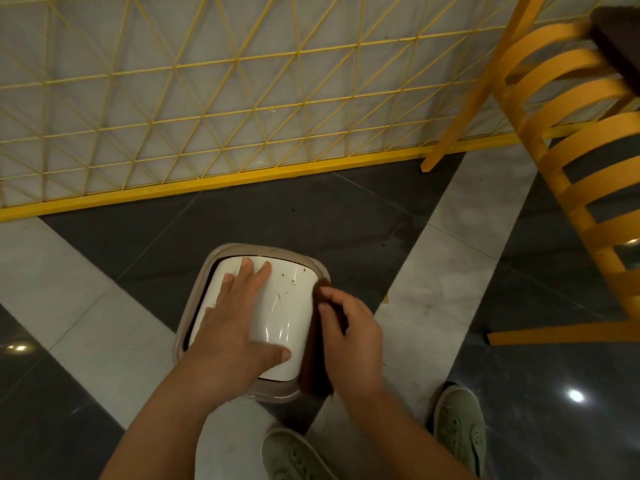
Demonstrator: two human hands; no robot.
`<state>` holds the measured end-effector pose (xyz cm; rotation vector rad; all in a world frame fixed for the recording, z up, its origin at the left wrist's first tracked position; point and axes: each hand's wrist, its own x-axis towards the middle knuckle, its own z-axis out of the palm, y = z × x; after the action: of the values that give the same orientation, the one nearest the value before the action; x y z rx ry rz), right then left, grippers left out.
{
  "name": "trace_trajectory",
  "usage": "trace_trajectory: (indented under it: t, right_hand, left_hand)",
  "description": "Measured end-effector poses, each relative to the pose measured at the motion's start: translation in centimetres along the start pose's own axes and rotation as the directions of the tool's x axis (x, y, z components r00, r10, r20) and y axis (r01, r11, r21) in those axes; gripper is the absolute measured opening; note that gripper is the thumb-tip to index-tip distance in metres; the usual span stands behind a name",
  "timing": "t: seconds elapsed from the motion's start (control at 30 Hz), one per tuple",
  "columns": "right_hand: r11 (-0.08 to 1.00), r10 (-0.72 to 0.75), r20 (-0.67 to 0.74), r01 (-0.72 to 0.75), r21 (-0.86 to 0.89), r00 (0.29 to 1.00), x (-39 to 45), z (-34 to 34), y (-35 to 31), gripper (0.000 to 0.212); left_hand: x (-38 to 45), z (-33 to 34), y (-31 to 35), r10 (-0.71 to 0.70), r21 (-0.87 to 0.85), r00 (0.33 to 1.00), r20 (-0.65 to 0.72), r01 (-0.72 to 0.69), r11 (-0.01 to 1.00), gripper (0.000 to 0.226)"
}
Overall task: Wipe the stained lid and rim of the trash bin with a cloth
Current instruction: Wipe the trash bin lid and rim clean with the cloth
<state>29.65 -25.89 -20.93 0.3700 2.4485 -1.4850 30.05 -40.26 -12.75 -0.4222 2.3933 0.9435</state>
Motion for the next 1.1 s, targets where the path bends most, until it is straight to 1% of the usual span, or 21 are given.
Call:
trace_trajectory:
  t: [0.03, 0.07, 0.2, 0.27, 0.33, 0.37, 0.4, 0.47, 0.5, 0.53, 0.57, 0.7, 0.77, 0.83, 0.97, 1.03, 1.1]
  right_hand:
    - [0.999, 0.042, 0.009, -0.042, -0.019, 0.999, 0.9, 0.0, 0.0, 0.025]
    - [0.996, 0.046, 0.016, -0.045, -0.076, 0.999, 1.3, 0.0, 0.2, 0.026]
    - [0.937, -0.006, 0.150, 0.057, -0.343, 0.989, -0.8, -0.6, 1.5, 0.034]
    - [0.918, -0.025, 0.203, 0.103, -0.384, 0.979, -2.0, -1.0, 2.2, 0.036]
    - [0.913, -0.077, 0.188, 0.145, -0.381, 0.979, -1.2, -1.0, 2.2, 0.034]
    - [0.921, -0.083, 0.156, 0.135, -0.364, 0.984, -0.3, -0.9, 1.8, 0.033]
    - [0.939, -0.054, 0.117, 0.091, -0.331, 0.992, 0.9, -0.8, 1.3, 0.032]
    - [0.980, 0.089, 0.074, -0.074, -0.184, 0.993, 3.4, -0.4, 0.0, 0.030]
    - [0.984, 0.162, 0.080, -0.154, -0.095, 0.984, 4.3, -0.1, -0.4, 0.029]
    - [0.978, 0.206, 0.095, -0.203, -0.040, 0.974, 4.6, 0.0, -0.4, 0.029]
    - [0.975, 0.222, 0.115, -0.219, -0.035, 0.968, 4.3, 0.0, -0.2, 0.028]
    - [0.975, 0.198, 0.176, -0.175, -0.137, 0.964, 0.0, -0.4, 1.7, 0.029]
    - [0.974, 0.204, 0.193, -0.178, -0.143, 0.960, -1.6, -0.3, 2.3, 0.028]
    - [0.977, 0.197, 0.170, -0.180, -0.110, 0.966, -1.0, -0.3, 2.0, 0.026]
    - [0.982, 0.167, 0.056, -0.161, -0.102, 0.984, 3.5, -0.3, 0.0, 0.026]
    - [0.980, 0.145, 0.033, -0.139, -0.143, 0.989, 4.9, 0.0, -0.6, 0.028]
    - [0.970, 0.095, 0.045, -0.082, -0.228, 0.994, 4.4, 0.2, -0.4, 0.031]
  left_hand:
    - [0.0, 0.0, 0.1, -0.005, 0.007, 1.000, -0.001, 0.005, 1.000, 0.110]
    - [0.1, 0.0, 0.1, -0.009, 0.016, 1.000, -0.001, 0.009, 1.000, 0.111]
    - [0.1, 0.0, 0.2, -0.025, 0.030, 1.000, 0.000, 0.025, 0.999, 0.113]
    - [0.1, 0.0, 0.2, -0.022, 0.028, 1.000, 0.000, 0.022, 0.999, 0.112]
    - [0.1, 0.0, 0.2, -0.021, 0.022, 1.000, 0.007, 0.021, 1.000, 0.112]
    - [0.1, 0.0, 0.1, -0.020, 0.023, 1.000, 0.010, 0.020, 1.000, 0.112]
    - [0.1, 0.1, 0.1, -0.018, 0.026, 1.000, 0.008, 0.018, 0.999, 0.112]
    - [0.1, 0.1, 0.1, -0.017, 0.033, 1.000, 0.004, 0.017, 0.999, 0.112]
    - [0.2, 0.1, 0.1, -0.021, 0.033, 1.000, 0.007, 0.021, 0.999, 0.112]
    - [0.2, 0.1, 0.1, -0.025, 0.032, 1.000, 0.009, 0.024, 0.999, 0.112]
    - [0.2, 0.1, 0.1, -0.026, 0.031, 1.000, 0.010, 0.026, 0.999, 0.112]
    - [0.2, 0.1, 0.2, -0.024, 0.040, 1.000, 0.007, 0.024, 0.999, 0.113]
    - [0.2, 0.1, 0.3, -0.024, 0.050, 1.000, 0.005, 0.023, 0.998, 0.112]
    - [0.1, 0.1, 0.3, -0.021, 0.052, 1.000, 0.002, 0.021, 0.998, 0.111]
    - [0.1, 0.2, 0.2, -0.015, 0.050, 1.000, 0.012, 0.015, 0.999, 0.110]
    - [0.2, 0.2, 0.2, -0.018, 0.052, 1.000, 0.010, 0.017, 0.999, 0.110]
    - [0.3, 0.2, 0.2, -0.022, 0.065, 1.000, 0.006, 0.022, 0.998, 0.112]
